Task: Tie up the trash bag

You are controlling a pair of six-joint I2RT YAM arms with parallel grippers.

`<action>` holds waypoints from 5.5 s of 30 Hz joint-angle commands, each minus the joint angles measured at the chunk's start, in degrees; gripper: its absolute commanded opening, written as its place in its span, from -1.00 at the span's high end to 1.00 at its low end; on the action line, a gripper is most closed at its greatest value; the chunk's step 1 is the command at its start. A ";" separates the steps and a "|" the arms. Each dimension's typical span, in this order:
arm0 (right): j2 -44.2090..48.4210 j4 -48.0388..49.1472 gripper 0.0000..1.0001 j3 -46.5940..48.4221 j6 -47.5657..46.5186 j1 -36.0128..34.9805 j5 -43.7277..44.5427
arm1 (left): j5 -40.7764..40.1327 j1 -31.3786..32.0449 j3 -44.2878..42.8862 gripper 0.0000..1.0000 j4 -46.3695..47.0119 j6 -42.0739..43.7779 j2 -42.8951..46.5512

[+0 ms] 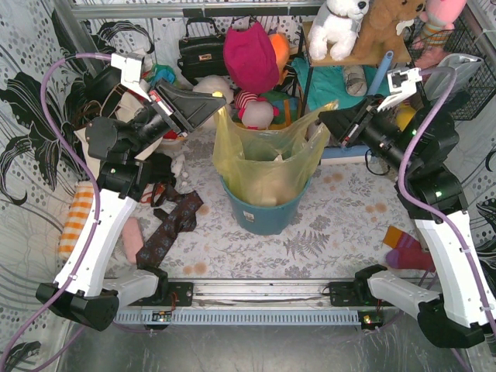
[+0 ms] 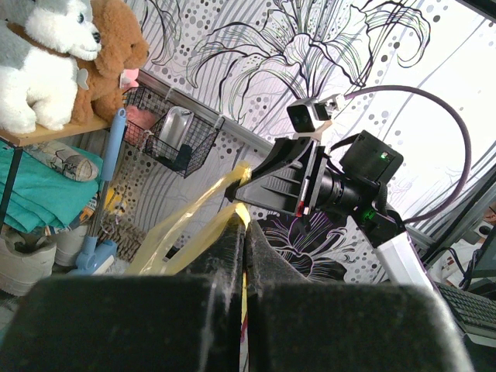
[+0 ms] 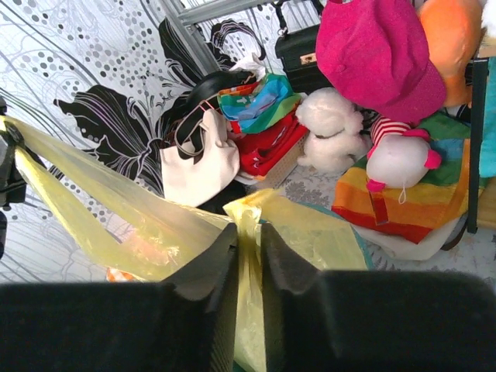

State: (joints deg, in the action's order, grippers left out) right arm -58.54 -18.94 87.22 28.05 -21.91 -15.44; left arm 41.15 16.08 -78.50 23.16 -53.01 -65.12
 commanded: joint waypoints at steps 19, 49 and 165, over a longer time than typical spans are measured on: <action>-3.47 7.30 1.00 8.07 2.21 -0.32 -7.48 | -4.52 -0.01 4.51 1.00 6.77 3.31 4.13; -6.10 6.05 -0.09 16.82 -3.48 -0.32 -10.59 | -7.55 0.01 -0.19 -0.48 -6.97 16.69 11.34; -36.16 14.19 1.00 38.39 -9.42 -23.53 -26.31 | 2.53 -0.04 11.48 -0.33 26.07 17.79 1.99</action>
State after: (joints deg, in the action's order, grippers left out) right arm -97.76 -7.60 125.86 17.58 -44.99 -41.56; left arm 42.24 16.05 -65.56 42.63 -32.53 -62.39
